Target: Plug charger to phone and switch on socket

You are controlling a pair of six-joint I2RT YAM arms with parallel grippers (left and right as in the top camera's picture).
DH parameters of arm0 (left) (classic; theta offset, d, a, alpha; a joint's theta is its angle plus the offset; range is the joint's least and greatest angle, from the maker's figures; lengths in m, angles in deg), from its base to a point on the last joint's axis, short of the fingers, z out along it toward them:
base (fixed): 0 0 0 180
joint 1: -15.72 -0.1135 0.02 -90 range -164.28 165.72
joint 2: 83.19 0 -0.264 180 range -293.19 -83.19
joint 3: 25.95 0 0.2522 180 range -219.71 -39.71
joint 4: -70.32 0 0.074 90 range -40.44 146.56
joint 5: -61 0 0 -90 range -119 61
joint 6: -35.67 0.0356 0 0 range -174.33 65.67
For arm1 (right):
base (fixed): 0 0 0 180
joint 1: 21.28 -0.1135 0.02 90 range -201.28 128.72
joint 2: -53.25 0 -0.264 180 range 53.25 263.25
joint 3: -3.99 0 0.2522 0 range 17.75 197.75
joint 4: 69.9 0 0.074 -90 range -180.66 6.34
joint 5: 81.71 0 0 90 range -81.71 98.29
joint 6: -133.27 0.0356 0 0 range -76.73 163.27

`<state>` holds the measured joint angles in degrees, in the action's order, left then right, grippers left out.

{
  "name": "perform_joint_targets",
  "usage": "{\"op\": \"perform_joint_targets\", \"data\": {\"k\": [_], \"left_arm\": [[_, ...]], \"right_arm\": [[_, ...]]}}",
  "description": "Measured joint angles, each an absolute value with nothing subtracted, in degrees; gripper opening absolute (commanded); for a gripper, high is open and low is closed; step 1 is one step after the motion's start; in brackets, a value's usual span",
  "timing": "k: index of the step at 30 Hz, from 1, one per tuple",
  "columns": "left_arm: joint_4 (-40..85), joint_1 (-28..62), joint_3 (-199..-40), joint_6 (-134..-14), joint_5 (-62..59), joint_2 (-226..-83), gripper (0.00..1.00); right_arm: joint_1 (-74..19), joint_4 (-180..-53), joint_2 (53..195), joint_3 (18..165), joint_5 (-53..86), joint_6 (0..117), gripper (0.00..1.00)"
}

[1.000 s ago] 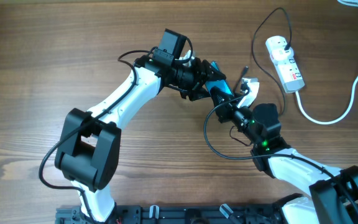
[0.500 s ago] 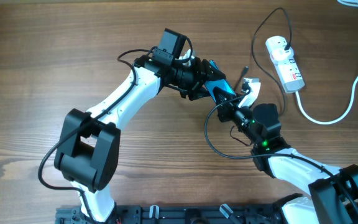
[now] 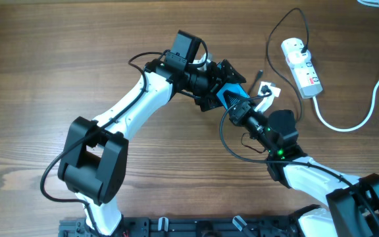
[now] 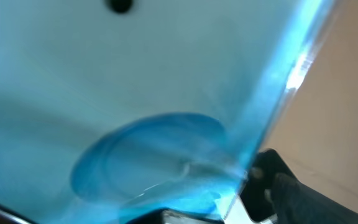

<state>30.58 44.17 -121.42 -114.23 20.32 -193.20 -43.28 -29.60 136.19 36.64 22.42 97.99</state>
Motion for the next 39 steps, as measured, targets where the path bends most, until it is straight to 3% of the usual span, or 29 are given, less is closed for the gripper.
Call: {"op": "perform_joint_targets", "data": {"k": [5,10,16,23,27,39], "left_arm": [[31.5,42.3,-121.4,-114.0,20.6,-193.2,1.00],[28.5,34.6,-121.5,-108.5,20.6,-193.2,1.00],[15.4,25.6,-121.9,-101.5,18.5,-193.2,1.00],[1.1,16.5,-121.9,-92.9,11.9,-192.6,1.00],[-1.0,13.7,-121.9,-90.8,8.1,-188.5,1.00],[-4.1,13.7,-121.9,-89.9,6.8,-170.0,1.00]], "right_arm": [[-43.3,-29.9,136.2,36.6,22.3,109.7,0.04],[-43.1,-37.4,136.2,36.7,21.7,126.1,0.05],[-43.0,-39.9,136.2,36.6,24.6,142.0,0.04],[-43.0,-33.1,136.2,36.6,36.2,155.9,0.04],[-43.0,-25.8,136.2,36.7,40.0,159.8,0.04],[-43.0,-24.2,136.2,36.7,41.7,161.6,0.04]]}}
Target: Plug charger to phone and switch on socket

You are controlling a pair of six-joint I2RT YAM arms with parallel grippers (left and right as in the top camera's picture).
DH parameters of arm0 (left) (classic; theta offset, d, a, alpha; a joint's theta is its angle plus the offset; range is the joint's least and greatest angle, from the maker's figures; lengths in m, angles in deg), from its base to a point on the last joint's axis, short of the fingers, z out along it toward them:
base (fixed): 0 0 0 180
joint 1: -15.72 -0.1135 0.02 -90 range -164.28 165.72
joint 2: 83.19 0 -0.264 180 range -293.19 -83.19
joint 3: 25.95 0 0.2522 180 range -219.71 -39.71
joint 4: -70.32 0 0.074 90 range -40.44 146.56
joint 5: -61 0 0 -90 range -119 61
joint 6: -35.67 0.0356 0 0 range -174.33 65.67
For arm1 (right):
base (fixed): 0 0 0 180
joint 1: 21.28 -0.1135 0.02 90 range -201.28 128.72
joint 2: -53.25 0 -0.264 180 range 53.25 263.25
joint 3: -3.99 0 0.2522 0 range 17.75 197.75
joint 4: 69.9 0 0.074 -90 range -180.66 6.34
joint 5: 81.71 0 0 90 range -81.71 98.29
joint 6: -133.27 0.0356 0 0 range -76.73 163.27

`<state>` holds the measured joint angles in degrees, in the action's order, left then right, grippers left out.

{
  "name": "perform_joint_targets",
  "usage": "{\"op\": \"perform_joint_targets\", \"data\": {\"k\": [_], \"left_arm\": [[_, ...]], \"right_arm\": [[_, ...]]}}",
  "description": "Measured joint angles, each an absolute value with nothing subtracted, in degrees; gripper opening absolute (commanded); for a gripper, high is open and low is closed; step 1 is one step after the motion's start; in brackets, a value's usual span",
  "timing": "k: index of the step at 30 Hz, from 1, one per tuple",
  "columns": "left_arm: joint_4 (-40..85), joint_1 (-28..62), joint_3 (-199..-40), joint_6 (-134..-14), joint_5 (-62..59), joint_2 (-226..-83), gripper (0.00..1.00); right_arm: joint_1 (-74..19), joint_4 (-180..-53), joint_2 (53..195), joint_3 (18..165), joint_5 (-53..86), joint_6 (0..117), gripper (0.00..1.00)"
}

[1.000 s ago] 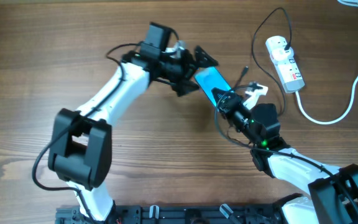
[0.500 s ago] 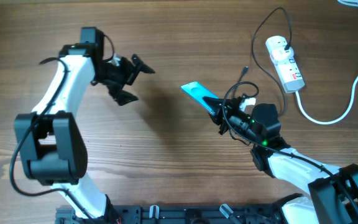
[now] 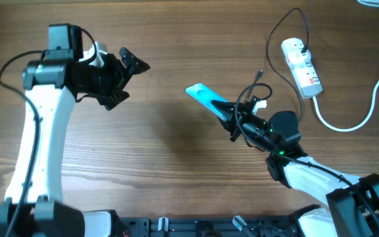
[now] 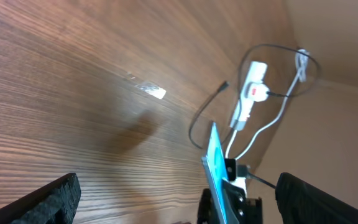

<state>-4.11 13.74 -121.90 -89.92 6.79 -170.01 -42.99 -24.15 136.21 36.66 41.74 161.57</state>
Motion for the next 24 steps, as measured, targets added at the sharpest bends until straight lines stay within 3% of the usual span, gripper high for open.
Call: {"op": "perform_joint_targets", "data": {"k": [6,10,14,18,24], "left_arm": [[-8.2,14.4,-121.9,-89.8,6.8,-165.8,1.00],[-8.0,16.4,-121.9,-91.0,6.8,-165.8,0.94],[-4.2,20.6,-121.8,-94.2,6.5,-165.8,0.92],[-0.2,24.6,-120.1,-98.4,5.7,-165.8,0.79],[8.6,28.1,-110.8,-106.0,5.1,-165.8,0.78]], "right_arm": [[-45.0,-25.1,136.2,38.2,41.2,161.6,0.04],[-47.7,-29.2,136.3,41.2,38.7,161.7,0.04],[-49.6,-29.7,136.3,42.4,37.1,161.7,0.04],[-49.9,-29.6,136.3,43.3,36.1,161.7,0.04],[-49.9,-29.7,136.3,43.4,35.6,161.7,0.04]]}}
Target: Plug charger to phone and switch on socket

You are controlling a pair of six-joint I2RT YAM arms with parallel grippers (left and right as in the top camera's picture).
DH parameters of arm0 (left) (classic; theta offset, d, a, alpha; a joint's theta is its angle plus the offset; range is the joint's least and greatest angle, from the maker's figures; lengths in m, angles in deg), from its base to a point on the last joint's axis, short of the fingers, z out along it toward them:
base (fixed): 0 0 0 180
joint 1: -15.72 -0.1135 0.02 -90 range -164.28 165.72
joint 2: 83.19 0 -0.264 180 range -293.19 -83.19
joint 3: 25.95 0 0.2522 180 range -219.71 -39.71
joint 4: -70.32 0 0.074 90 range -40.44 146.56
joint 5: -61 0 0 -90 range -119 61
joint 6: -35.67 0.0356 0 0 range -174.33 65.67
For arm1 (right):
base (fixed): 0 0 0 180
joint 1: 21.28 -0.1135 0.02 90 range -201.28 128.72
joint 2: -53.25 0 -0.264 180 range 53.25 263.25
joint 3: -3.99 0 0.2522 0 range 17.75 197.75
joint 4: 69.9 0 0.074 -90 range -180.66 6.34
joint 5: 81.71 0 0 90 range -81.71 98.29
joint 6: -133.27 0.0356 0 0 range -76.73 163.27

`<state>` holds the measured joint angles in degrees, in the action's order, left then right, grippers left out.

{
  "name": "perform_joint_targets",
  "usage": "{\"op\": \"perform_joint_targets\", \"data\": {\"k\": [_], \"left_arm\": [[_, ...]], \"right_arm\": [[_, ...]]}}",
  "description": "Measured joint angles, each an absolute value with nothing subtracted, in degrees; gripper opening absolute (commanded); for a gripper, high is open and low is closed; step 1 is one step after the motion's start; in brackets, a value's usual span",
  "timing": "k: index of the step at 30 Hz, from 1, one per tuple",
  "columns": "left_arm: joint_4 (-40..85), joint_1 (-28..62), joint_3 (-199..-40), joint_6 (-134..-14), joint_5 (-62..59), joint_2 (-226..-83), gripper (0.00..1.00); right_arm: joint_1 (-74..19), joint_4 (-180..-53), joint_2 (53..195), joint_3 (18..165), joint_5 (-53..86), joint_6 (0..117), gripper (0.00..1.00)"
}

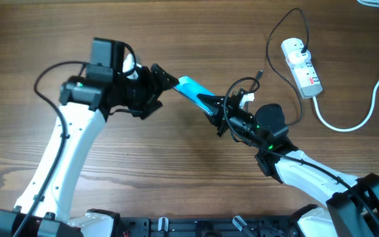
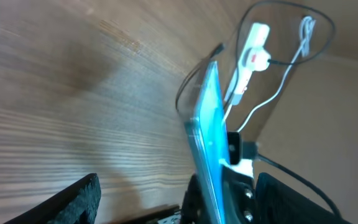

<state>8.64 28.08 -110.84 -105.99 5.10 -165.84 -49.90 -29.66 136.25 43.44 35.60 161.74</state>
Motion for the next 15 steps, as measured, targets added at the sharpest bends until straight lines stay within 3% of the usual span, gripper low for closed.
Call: {"op": "perform_joint_targets", "data": {"k": [4,10,15], "left_arm": [[15.5,29.9,-105.9,-110.5,5.4,-165.9,0.77],[21.5,32.3,-104.1,-115.1,5.4,-165.9,0.63],[22.9,33.4,-104.1,-117.3,4.9,-165.9,0.57]], "right_arm": [[-49.9,-29.6,136.3,43.5,35.6,161.7,0.04],[-50.4,-29.6,136.3,43.5,35.5,161.7,0.04],[-50.5,-29.7,136.3,43.5,35.5,161.7,0.04]]}}
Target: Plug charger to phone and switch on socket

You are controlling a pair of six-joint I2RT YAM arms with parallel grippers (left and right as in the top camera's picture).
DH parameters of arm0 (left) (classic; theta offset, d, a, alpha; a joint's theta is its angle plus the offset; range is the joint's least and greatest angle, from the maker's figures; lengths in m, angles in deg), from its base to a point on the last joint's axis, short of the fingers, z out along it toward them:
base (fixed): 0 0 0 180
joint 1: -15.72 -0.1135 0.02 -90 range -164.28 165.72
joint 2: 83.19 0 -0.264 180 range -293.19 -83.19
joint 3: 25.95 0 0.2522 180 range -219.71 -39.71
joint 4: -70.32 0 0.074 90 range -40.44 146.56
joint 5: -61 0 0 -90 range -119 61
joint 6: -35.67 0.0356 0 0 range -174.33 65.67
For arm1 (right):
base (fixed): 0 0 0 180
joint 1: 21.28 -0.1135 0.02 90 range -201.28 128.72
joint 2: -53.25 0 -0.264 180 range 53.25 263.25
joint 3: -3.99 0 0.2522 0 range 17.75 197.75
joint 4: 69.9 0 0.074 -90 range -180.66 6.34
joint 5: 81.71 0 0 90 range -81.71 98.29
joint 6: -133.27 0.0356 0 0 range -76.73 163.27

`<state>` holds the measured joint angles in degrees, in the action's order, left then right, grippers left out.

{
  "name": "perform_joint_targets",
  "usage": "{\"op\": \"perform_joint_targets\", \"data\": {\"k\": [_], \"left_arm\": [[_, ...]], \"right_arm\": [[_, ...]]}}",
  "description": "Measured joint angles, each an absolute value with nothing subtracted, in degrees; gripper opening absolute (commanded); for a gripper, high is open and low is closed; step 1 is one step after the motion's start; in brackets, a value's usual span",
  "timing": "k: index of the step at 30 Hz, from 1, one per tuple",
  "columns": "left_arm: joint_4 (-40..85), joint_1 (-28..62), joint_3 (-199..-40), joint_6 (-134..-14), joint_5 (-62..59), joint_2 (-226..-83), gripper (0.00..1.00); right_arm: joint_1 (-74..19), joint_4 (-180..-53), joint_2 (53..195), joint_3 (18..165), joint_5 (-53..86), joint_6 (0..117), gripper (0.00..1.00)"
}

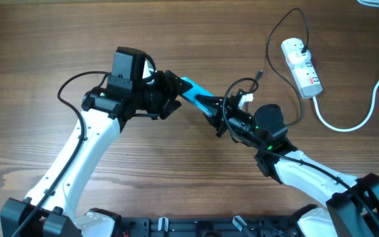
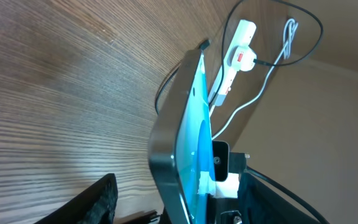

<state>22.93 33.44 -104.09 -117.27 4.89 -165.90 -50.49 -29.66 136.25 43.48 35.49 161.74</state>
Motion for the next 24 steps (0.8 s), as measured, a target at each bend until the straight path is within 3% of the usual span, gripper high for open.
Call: {"op": "perform_joint_targets", "data": {"k": [9,15,24], "left_arm": [[23.6,35.2,-104.1,-118.1,2.2,-165.9,0.40],[23.6,36.7,-104.1,-119.7,-0.8,-165.9,0.39],[25.7,37.8,-104.1,-122.7,-2.6,-167.3,0.15]], "right_arm": [[-50.5,-29.7,136.3,43.5,35.7,161.7,0.05],[-50.5,-29.7,136.3,43.5,35.7,161.7,0.04],[-50.5,-30.0,136.3,43.5,36.1,161.9,0.04]]}}
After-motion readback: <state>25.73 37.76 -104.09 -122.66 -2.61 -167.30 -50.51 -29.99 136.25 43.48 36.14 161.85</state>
